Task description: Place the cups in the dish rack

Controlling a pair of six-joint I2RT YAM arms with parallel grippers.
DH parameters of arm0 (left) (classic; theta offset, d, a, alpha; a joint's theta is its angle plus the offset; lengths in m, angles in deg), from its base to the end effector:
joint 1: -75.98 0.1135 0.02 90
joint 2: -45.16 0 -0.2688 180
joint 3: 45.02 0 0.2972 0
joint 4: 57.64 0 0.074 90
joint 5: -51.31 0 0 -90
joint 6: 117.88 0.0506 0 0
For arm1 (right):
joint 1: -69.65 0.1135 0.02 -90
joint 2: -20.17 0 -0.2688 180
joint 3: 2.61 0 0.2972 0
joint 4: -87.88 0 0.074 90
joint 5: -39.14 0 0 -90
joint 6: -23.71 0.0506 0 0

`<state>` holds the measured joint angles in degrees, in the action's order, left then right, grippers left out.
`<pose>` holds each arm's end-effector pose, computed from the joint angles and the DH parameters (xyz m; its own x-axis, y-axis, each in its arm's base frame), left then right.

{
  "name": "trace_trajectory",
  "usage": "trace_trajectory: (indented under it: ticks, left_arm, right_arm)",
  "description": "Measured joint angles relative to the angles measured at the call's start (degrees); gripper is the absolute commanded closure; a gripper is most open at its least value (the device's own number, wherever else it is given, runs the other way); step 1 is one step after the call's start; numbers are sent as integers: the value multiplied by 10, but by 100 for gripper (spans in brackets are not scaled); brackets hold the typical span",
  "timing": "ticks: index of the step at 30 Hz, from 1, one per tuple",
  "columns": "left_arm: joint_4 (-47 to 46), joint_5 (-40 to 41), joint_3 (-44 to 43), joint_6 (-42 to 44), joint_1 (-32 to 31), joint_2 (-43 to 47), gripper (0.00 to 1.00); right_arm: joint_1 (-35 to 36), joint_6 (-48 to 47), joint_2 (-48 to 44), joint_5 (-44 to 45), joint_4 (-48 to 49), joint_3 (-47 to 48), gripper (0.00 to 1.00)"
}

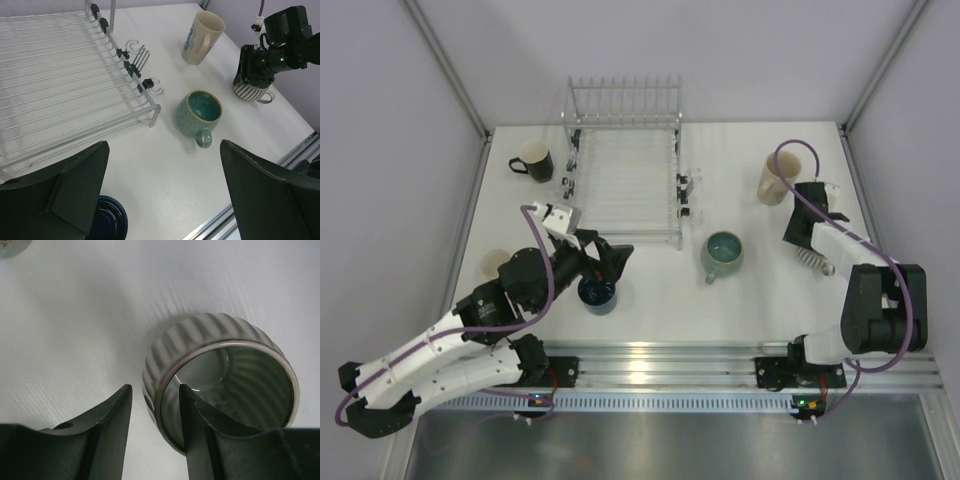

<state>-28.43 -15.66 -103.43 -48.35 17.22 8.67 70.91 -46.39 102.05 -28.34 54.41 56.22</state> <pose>0.1202 -0.1601 0.3690 -0.2664 -0.1813 -0.9466 0.5256 0.7959 -0.3004 0.3225 -0.0123 0.1625 -0.7191 0.2987 -0.6274 0.4634 0.8790 -0.1126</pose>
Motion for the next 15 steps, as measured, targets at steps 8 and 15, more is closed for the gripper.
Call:
trace_trajectory:
  ticks: [8,15]
  left_arm:
    - [0,-1,0,5,0,3,2]
    - [0,-20,-1,7,0,-12,4]
  right_arm:
    - [-34,5,4,-40,0,1,97]
    - [-35,15,-42,-83,-31,1,100]
